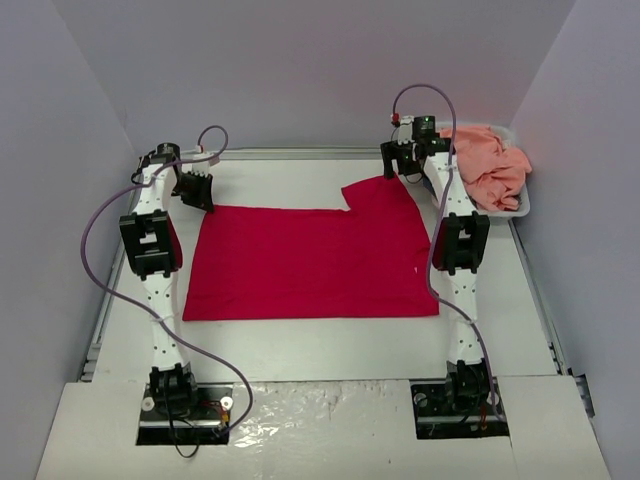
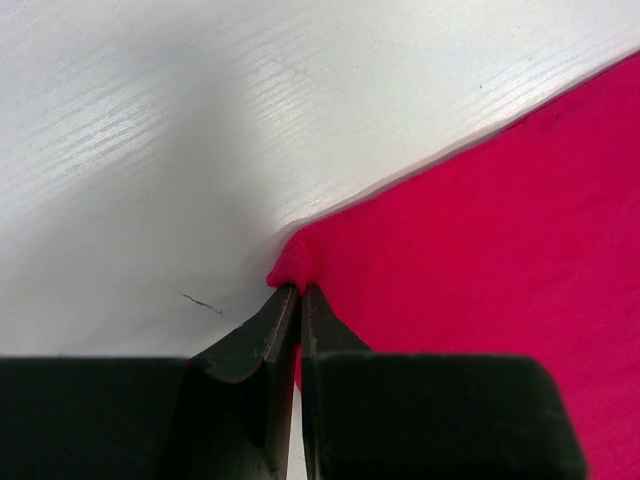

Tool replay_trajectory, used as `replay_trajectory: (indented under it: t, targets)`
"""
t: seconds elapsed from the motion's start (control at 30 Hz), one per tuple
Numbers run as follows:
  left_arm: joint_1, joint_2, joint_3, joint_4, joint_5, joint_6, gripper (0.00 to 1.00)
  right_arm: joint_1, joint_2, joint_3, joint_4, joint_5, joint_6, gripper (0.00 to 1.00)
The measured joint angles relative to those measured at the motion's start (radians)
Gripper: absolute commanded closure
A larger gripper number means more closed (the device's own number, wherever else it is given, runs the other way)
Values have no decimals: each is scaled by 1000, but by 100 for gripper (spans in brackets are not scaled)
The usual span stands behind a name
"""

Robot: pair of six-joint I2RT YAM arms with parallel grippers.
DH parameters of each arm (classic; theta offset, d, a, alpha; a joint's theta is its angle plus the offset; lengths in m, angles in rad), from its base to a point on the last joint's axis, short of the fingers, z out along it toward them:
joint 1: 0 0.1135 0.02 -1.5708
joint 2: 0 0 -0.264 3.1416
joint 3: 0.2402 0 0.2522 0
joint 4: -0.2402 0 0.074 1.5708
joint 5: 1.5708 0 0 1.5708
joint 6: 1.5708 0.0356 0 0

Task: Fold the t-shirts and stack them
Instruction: Grap the side of the flattened tshirt furthest away from the robot with both arms

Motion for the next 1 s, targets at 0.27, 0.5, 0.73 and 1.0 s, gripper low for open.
replay_trajectory:
  t: [0.27,0.5,0.73,1.0]
  targets:
    - [0,0,0,1,-2,-1,98,0,51,31,13,-25,39,18]
    - [0,0,0,1,-3,-1,98,-2,67,38,55,-42,68,8]
    - [0,0,0,1,-3,-1,98,-11,80,42,104,-73,104,2]
    - [-5,0,0,1,-7,-1,98,-32,129,60,142,-153,170,1]
